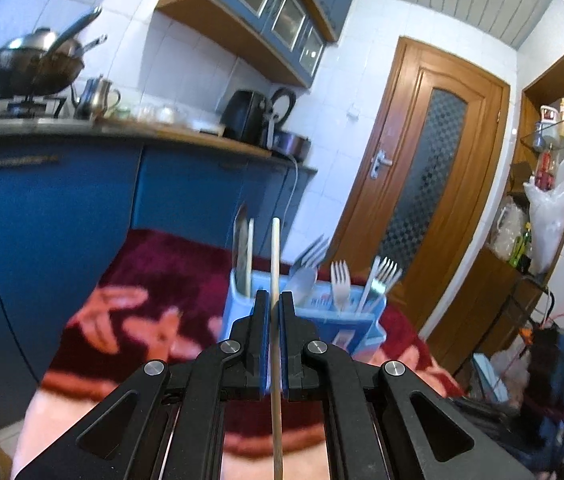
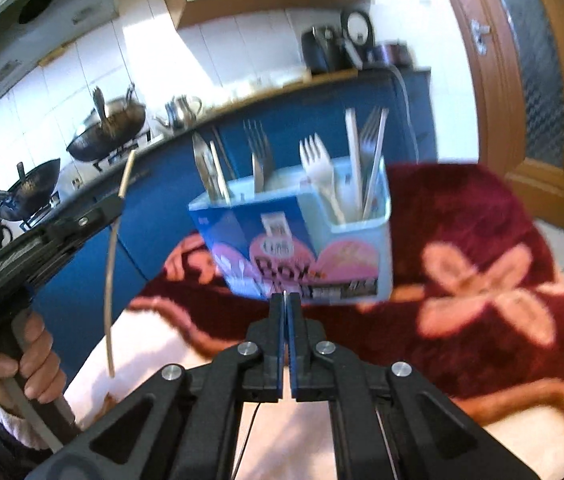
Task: Organize utensils
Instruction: 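Carry chopstick with left tool over blue box while right tool carries fork there, then lower chopstick into box and open left tool while right tool releases fork, then withdraw both open tools up and back from the box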
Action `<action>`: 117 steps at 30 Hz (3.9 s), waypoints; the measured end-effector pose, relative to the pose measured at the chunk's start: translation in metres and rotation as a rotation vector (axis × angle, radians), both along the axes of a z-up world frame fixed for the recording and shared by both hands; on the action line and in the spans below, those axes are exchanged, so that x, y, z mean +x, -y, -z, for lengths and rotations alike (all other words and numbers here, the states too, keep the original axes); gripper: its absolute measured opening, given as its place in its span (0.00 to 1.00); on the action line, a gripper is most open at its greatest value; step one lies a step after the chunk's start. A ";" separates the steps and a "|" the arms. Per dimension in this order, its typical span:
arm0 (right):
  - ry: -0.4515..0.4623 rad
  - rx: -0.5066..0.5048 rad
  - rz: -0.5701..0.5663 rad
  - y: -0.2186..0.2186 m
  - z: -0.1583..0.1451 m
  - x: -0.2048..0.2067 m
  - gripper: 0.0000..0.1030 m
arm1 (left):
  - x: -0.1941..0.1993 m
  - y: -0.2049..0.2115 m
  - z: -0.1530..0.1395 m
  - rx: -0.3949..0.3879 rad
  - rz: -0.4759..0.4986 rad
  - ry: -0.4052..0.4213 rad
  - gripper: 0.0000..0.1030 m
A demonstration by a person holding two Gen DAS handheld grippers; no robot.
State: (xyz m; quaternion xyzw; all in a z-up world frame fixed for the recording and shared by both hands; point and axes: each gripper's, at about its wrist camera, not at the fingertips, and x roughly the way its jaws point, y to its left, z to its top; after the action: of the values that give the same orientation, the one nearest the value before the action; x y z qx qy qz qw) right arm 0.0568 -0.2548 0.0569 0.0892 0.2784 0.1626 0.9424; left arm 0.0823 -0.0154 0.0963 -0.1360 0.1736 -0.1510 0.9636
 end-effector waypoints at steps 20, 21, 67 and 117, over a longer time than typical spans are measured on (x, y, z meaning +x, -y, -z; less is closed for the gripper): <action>0.289 -0.057 0.234 0.040 -0.071 -0.004 0.03 | 0.059 0.010 -0.055 -0.058 -0.140 0.272 0.04; 0.292 -0.059 0.244 0.041 -0.073 -0.002 0.03 | 0.062 0.012 -0.056 -0.056 -0.149 0.287 0.04; 0.305 -0.146 0.204 0.015 -0.057 0.084 0.19 | 0.090 0.028 0.005 0.033 -0.197 0.243 0.04; 0.239 -0.119 0.165 -0.021 -0.021 -0.111 0.61 | -0.108 0.007 0.019 0.241 -0.108 0.001 0.64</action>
State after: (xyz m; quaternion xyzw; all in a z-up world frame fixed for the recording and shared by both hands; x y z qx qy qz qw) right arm -0.0544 -0.2338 0.0778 0.0356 0.1651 0.0774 0.9826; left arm -0.0260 -0.0221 0.0776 -0.0285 0.1826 -0.0769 0.9798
